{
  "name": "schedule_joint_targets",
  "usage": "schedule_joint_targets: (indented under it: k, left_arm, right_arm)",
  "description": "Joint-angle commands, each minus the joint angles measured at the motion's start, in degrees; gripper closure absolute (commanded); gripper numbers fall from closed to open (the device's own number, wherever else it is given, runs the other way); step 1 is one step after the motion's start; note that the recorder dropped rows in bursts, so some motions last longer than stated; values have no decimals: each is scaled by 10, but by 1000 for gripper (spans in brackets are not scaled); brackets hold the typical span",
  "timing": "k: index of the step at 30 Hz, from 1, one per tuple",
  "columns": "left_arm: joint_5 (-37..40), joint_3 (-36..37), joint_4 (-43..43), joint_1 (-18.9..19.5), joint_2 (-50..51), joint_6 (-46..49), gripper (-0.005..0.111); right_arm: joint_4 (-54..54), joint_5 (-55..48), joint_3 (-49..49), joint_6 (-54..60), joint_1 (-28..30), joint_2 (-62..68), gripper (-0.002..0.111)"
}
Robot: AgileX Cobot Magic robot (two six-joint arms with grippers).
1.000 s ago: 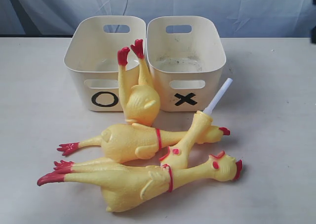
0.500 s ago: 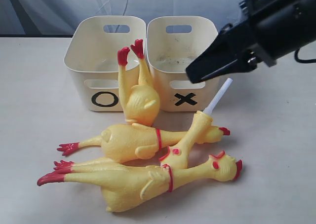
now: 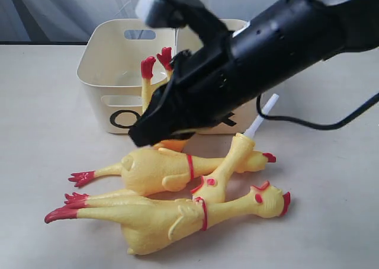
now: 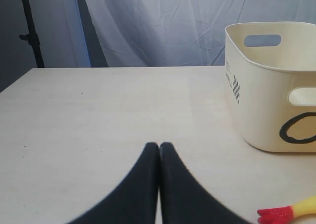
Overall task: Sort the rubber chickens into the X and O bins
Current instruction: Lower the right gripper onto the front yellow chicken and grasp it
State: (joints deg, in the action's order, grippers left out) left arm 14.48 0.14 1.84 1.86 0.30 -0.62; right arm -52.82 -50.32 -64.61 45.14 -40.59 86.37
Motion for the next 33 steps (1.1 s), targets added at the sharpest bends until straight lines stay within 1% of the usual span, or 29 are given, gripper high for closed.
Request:
schedule_joint_targets:
  k: [1, 2, 3, 4, 5, 6, 7, 8, 9, 10, 12, 13, 16, 18, 19, 21, 22, 23, 24, 25, 28, 30, 31, 33]
  left_arm:
    - [-7, -1, 1, -2, -3, -2, 107]
    - [-7, -1, 1, -2, -3, -2, 107]
    - [-7, -1, 1, -2, -3, -2, 107]
    - [-7, -1, 1, -2, -3, -2, 107]
    - [-7, -1, 1, -2, -3, -2, 107]
    - [-7, -1, 1, -2, -3, -2, 107]
    - [-7, -1, 1, -2, -3, -2, 107]
    - [-7, -1, 1, -2, -3, -2, 107]
    - [-7, -1, 1, -2, -3, -2, 107]
    - [-7, -1, 1, -2, -3, -2, 107]
    - [-7, -1, 1, -2, -3, -2, 107]
    - [-7, -1, 1, -2, -3, -2, 107]
    - [-7, -1, 1, -2, -3, -2, 107]
    - [-7, -1, 1, -2, -3, -2, 107]
    - [-7, -1, 1, -2, -3, -2, 107]
    - [-7, -1, 1, -2, -3, -2, 107]
    - [-7, -1, 1, -2, -3, -2, 107]
    - [-7, -1, 1, -2, -3, -2, 107]
    - [-7, -1, 1, -2, -3, -2, 107]
    - [-7, -1, 1, -2, -3, -2, 107]
    - [-7, -1, 1, -2, -3, -2, 107]
    - [-7, -1, 1, -2, -3, -2, 107]
    - [-7, -1, 1, -2, -3, -2, 107]
    - [-7, -1, 1, -2, -3, -2, 107]
  right_arm:
    - [115, -41, -3, 2, -53, 62, 98]
    - [171, -59, -3, -10, -73, 83, 84]
    - [197, -64, -3, -21, -82, 94, 74]
    - [239, -61, -3, -25, -98, 112, 52]
    - [257, -51, -3, -32, -106, 121, 39]
    - [284, -30, -3, -51, -118, 134, 30]
    - [294, -19, -3, -54, -123, 141, 32]
    - [298, -7, -3, -54, -132, 151, 39]
    - [306, 5, -3, -54, -135, 160, 43]
    - [329, 22, -3, -51, -141, 167, 44]
    - [393, 57, -3, -51, -150, 179, 39]
    - [399, 68, -3, -47, -150, 185, 37]
    - [401, 74, -3, -47, -152, 200, 38]
    - [404, 73, -3, -47, -154, 211, 41]
    - [404, 70, -3, -47, -156, 217, 44]
    - [408, 54, -3, -47, -158, 233, 56]
    - [416, 43, -3, -47, -160, 239, 68]
    - [429, 24, -3, -47, -162, 244, 92]
    - [439, 10, -3, -47, -165, 247, 110]
    - [447, -8, -5, -48, -166, 247, 106]
    - [450, -76, -17, -49, -171, 244, 109]
    - [437, -170, -52, -51, -171, 239, 109]
    - [434, -196, -67, -53, -171, 236, 109]
    - [423, -196, -113, -60, -171, 227, 109]
